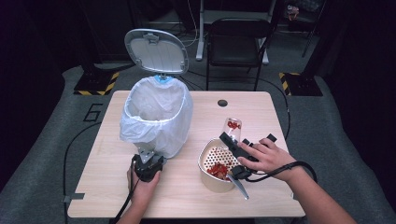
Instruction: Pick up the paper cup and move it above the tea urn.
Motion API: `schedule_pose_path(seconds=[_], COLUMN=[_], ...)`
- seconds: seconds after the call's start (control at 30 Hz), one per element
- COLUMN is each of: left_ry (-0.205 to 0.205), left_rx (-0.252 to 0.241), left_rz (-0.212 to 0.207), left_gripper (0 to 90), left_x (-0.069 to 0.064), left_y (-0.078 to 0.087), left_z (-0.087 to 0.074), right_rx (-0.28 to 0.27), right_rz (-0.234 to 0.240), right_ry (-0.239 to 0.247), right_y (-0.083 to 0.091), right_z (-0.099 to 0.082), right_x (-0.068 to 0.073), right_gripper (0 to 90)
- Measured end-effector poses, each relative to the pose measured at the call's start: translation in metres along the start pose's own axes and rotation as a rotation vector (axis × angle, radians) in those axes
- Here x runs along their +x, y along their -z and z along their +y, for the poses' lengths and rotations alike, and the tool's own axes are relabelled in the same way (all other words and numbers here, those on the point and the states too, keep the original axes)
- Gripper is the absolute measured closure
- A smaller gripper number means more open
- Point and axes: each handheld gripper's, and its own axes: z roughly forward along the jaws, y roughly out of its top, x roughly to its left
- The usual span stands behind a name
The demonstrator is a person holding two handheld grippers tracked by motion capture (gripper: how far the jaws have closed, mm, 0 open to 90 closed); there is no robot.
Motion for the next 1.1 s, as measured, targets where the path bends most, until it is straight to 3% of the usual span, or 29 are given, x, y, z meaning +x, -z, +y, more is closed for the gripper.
schedule_pose_path(seconds=[0.07, 0.1, 0.13, 0.23, 0.3, 0.4, 0.43, 0.5, 0.57, 0.6, 0.67, 0.7, 0.73, 0.77, 0.8, 0.83, 0.87, 0.9, 0.93, 0.97, 1.0, 1.03, 1.07, 1.1], left_ry=[0.0, 0.003, 0.001, 0.003, 0.001, 0.0, 0.008, 0.01, 0.01, 0.008, 0.009, 0.009, 0.01, 0.01, 0.006, 0.008, 0.008, 0.008, 0.009, 0.009, 0.008, 0.008, 0.008, 0.009], left_rx=[0.0, 0.0, -0.001, 0.0, 0.002, 0.002, 0.002, 0.001, 0.002, 0.0, 0.001, 0.001, 0.0, 0.0, -0.003, -0.003, -0.003, -0.003, -0.004, -0.004, -0.003, -0.003, -0.004, -0.004], left_rz=[0.0, -0.003, -0.001, -0.002, -0.003, -0.003, -0.008, -0.008, -0.007, -0.007, -0.007, -0.007, -0.008, -0.008, -0.003, -0.004, -0.004, -0.003, -0.004, -0.004, -0.004, -0.004, -0.004, -0.004], left_gripper=[54.0, 54.0, 54.0, 54.0, 54.0, 54.0, 54.0, 54.0, 54.0, 54.0, 54.0, 54.0, 54.0, 54.0, 54.0, 54.0, 54.0, 54.0, 54.0, 54.0, 54.0, 54.0, 54.0, 54.0], left_x=[0.0, 0.0, 0.0, 0.0, 0.0, 0.0, -0.001, -0.001, -0.001, 0.0, -0.001, -0.001, -0.001, -0.001, 0.0, 0.0, 0.0, 0.0, 0.0, 0.0, 0.0, 0.0, 0.0, 0.0], left_y=[0.0, 0.0, 0.0, 0.0, 0.0, 0.0, 0.0, 0.0, 0.0, 0.0, 0.0, 0.0, 0.0, 0.0, 0.0, 0.0, 0.0, 0.0, 0.0, 0.0, 0.0, 0.0, 0.0, 0.0], left_z=[0.0, 0.0, 0.0, 0.0, 0.0, 0.0, 0.0, 0.0, 0.0, 0.0, 0.0, 0.0, 0.0, 0.0, 0.0, 0.0, 0.0, 0.0, 0.0, 0.0, 0.0, 0.0, 0.0, 0.0], right_rx=[-0.008, 0.004, -0.012, -0.028, -0.025, -0.049, -0.049, -0.051, -0.057, -0.065, -0.079, -0.079, -0.1, -0.1, -0.113, -0.116, -0.116, -0.128, -0.131, -0.131, -0.16, -0.16, -0.182, -0.182], right_rz=[0.004, 0.007, 0.065, 0.092, 0.107, 0.107, 0.085, 0.098, 0.111, 0.131, 0.158, 0.158, 0.193, 0.193, 0.228, 0.231, 0.231, 0.245, 0.258, 0.258, 0.286, 0.286, 0.319, 0.319], right_ry=[-0.007, -0.052, -0.101, -0.117, -0.172, -0.162, -0.287, -0.372, -0.4, -0.456, -0.522, -0.522, -0.625, -0.625, -0.71, -0.744, -0.744, -0.841, -0.877, -0.877, -0.968, -0.968, -1.045, -1.045], right_y=[0.0, 0.001, 0.001, 0.001, 0.002, -0.001, -0.002, -0.004, -0.005, -0.008, -0.01, -0.01, -0.014, -0.014, -0.017, -0.018, -0.018, -0.019, -0.02, -0.02, -0.022, -0.022, -0.023, -0.023], right_z=[-0.002, -0.001, -0.001, -0.004, -0.007, -0.01, -0.014, -0.018, -0.02, -0.025, -0.029, -0.029, -0.035, -0.035, -0.041, -0.043, -0.043, -0.051, -0.053, -0.053, -0.061, -0.061, -0.066, -0.066], right_x=[-0.002, 0.001, 0.003, 0.0, -0.003, -0.007, -0.011, -0.011, -0.012, -0.013, -0.014, -0.014, -0.014, -0.014, -0.015, -0.015, -0.015, -0.017, -0.018, -0.018, -0.02, -0.02, -0.022, -0.022], right_gripper=[41.7, 41.6, 41.6, 41.6, 41.6, 41.5, 41.6, 41.5, 41.5, 41.4, 41.3, 41.3, 41.4, 41.4, 41.3, 41.4, 41.4, 41.4, 41.5, 41.5, 41.7, 41.7, 41.8, 41.8])
